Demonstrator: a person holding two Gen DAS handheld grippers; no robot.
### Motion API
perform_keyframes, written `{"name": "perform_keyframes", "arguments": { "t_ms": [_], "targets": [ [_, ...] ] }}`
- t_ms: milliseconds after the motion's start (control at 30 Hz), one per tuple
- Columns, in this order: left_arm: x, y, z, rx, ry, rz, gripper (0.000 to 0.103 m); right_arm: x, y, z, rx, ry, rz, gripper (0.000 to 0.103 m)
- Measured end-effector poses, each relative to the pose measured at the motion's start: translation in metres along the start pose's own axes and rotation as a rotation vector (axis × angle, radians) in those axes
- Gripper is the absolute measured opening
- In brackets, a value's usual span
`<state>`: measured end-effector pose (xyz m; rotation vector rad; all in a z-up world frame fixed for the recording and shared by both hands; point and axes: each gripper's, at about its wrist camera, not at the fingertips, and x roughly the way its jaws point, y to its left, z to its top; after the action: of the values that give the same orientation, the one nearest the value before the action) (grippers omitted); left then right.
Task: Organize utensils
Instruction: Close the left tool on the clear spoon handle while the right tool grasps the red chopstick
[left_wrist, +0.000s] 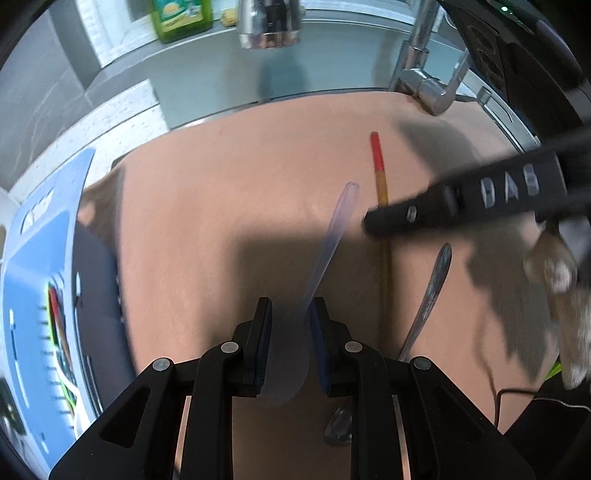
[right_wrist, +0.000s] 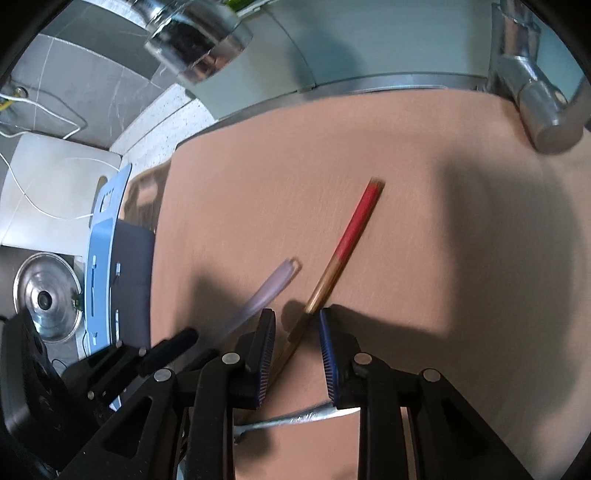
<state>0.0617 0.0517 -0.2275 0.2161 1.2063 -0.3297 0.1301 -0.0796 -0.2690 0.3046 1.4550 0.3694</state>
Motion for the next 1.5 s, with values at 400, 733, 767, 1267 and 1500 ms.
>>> {"name": "perform_keyframes", "arguments": {
  "t_ms": [400, 733, 767, 1267, 1500],
  "targets": [
    [0.007, 0.031, 0.002, -0.179, -0.022, 0.013, 0.015, 0.002, 0.012, 0.005, -0.100, -0.034, -0.133, 0.014],
    [0.009, 0.021, 0.003, -0.119, -0.010, 0.014, 0.015, 0.009, 0.024, 0.005, -0.063, -0.025, -0.126, 0.020],
    [0.010, 0.022, 0.005, -0.118, -0.011, 0.009, 0.015, 0.010, 0.024, 0.006, -0.064, -0.027, -0.125, 0.020],
    [0.005, 0.034, 0.002, -0.247, -0.062, -0.097, 0.006, 0.001, -0.015, 0.002, 0.081, -0.051, 0.061, 0.009],
    [-0.006, 0.040, -0.006, -0.332, -0.119, -0.140, 0.006, -0.006, -0.029, -0.006, 0.155, -0.083, 0.142, 0.008]
  ]
}}
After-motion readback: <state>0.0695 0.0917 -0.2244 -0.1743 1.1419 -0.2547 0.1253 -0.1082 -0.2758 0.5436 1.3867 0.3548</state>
